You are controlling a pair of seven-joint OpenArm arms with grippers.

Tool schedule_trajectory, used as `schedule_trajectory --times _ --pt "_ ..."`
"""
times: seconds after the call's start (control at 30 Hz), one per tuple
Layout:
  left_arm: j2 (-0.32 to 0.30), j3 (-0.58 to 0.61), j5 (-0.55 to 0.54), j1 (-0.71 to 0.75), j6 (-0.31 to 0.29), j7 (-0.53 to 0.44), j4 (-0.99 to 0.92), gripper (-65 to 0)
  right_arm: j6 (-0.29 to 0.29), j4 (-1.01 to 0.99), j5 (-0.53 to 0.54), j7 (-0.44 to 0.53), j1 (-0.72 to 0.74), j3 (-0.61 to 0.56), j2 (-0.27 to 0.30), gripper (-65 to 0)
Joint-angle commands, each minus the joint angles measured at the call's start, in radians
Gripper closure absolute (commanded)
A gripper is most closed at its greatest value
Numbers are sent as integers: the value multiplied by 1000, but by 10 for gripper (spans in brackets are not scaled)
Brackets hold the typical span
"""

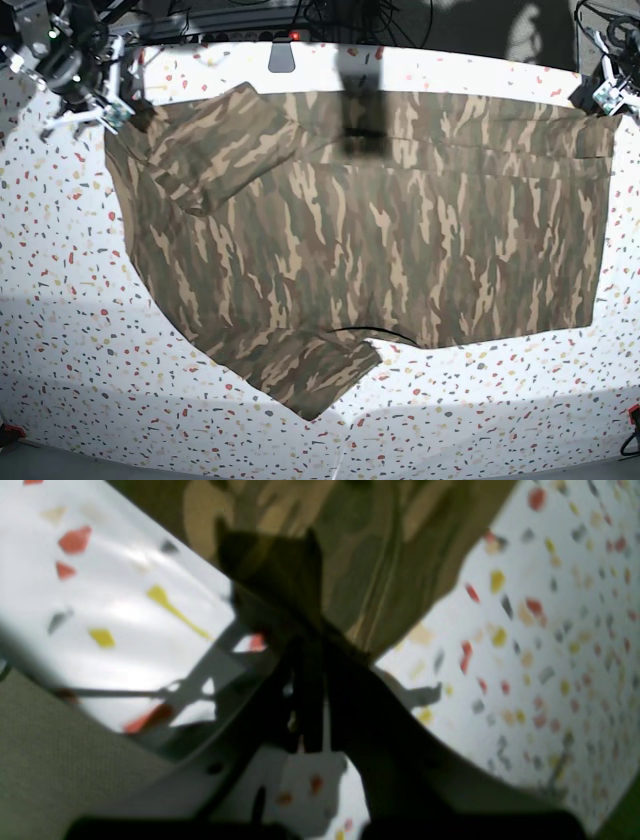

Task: Fold the T-shirt properly
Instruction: 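Pull the sleeve back toward the collar with the right gripper, then release the sleeve and raise the right gripper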

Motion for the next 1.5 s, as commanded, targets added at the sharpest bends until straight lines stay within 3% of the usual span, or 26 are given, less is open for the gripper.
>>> schedule_trajectory --times 0.0,0.27,0.63,0.67,0.77,0.83,1.0,1.17,1.27,1.47 --pt "-17 -13 -2 21 11 -3 26 0 -12 14 -6 2 -31 24 16 0" --pt "-15 -13 -2 86 11 4 59 0 -13 15 -11 53 -175 43 16 0" --pt "-14 -13 -2 89 11 -3 59 0 -32 45 -47 90 -171 43 17 0" --pt "-15 -13 -2 89 11 -4 59 0 -27 51 -64 90 -171 43 17 -35" --pt "-14 -13 -1 83 11 -4 59 0 -25 72 -66 91 -172 43 23 -235" --pt "-15 -13 -1 83 11 -4 59 0 -26 86 -71 98 -171 43 23 -301" --pt "-12 -13 -1 83 11 -4 59 0 -56 97 -162 242 -157 39 22 -300" --pt "-12 -13 -1 74 11 -3 59 0 -72 84 -230 193 -72 -19 22 -300" --pt "-12 -13 -1 61 11 -3 59 0 -71 68 -238 144 -16 -100 22 -300" --pt "-12 -13 0 50 11 -3 59 0 -72 63 -353 80 34 -256 11 -300"
